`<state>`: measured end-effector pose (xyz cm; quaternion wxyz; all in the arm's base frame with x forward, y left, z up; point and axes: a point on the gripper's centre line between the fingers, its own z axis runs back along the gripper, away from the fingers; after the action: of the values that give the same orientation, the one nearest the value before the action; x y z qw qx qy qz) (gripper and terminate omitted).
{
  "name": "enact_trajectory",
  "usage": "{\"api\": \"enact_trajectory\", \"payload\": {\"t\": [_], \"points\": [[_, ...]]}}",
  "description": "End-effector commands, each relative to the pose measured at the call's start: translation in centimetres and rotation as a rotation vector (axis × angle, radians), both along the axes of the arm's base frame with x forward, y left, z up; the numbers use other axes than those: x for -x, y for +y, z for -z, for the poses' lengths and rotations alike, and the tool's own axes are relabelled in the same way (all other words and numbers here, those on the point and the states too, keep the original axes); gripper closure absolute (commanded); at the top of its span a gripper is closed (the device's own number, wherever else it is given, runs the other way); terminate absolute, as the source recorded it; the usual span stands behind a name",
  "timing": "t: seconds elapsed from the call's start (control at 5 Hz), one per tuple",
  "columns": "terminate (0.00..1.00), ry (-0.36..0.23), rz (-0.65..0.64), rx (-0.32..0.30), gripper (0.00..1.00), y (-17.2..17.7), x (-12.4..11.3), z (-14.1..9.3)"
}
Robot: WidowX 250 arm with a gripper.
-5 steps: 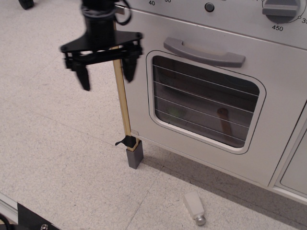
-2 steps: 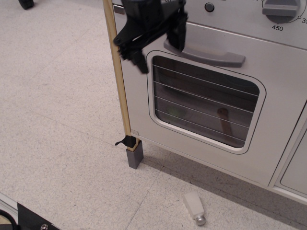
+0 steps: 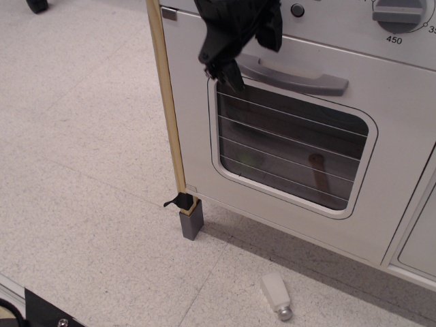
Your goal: Open oven
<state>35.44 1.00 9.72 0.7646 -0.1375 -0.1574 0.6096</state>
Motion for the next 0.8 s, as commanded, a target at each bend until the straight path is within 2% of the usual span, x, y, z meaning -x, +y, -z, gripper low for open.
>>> {"api": "enact_trajectory", "payload": {"t": [0.0,0.2,0.4,0.6], "points": [[0.0,-0.037,-0.029,0.072,0.0,0.0,-1.6,0.1],[0.0,-0.062,-0.067,0.105,0.0,-0.1,-2.0,1.2],[0.0,-0.053,-0.079,0.141,0.0,-0.4,-1.7,1.6],[0.0,-0.043,-0.078,0.121,0.0,-0.4,-0.8,1.8]]}}
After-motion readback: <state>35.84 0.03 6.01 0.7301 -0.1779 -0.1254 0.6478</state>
